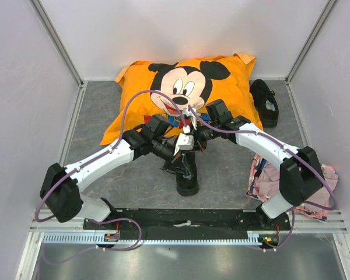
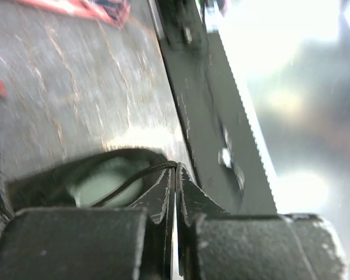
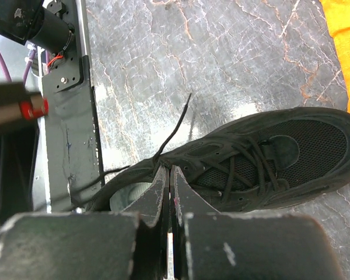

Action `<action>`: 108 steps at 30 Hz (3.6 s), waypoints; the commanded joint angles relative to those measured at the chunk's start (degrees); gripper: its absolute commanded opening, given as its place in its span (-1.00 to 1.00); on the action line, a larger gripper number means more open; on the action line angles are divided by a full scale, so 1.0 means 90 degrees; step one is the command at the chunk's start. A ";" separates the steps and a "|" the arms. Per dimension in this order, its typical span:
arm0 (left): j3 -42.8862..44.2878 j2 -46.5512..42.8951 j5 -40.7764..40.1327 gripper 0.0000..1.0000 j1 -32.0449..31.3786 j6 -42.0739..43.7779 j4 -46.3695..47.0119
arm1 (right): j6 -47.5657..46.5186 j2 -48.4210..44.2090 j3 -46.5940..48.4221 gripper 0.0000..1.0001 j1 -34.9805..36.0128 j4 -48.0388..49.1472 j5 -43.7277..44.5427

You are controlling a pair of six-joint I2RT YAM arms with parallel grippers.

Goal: Tie the shoes

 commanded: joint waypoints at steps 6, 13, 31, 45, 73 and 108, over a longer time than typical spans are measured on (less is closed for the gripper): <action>-0.1267 -0.0188 -0.0262 -0.92 -0.0068 -0.6119 0.6204 | 0.0211 0.0027 -0.0028 -1.00 -0.0038 0.0285 -0.0098; -0.0907 0.0085 -0.0653 -0.88 -0.0058 -0.7214 0.7086 | 0.0259 0.0076 0.0001 -1.00 -0.0038 0.0324 -0.0167; -0.1952 -0.1672 -0.0936 0.35 0.0322 -0.2891 0.3066 | 0.0201 0.0096 -0.0028 -1.00 -0.0038 0.0314 -0.0274; -0.1678 -0.1575 -0.1550 0.25 -0.0009 -0.0165 0.1511 | 0.0172 0.0135 -0.0037 -1.00 -0.0048 0.0314 -0.0264; -0.2460 -0.0853 -0.3367 -0.04 -0.1377 -0.0370 0.2253 | 0.0191 0.0184 -0.0106 -1.00 -0.0038 0.0343 -0.0264; -0.1375 -0.2121 -0.2059 0.11 -0.0060 -0.1970 0.2477 | 0.0308 0.0174 -0.0164 -1.00 -0.0038 0.0558 -0.0411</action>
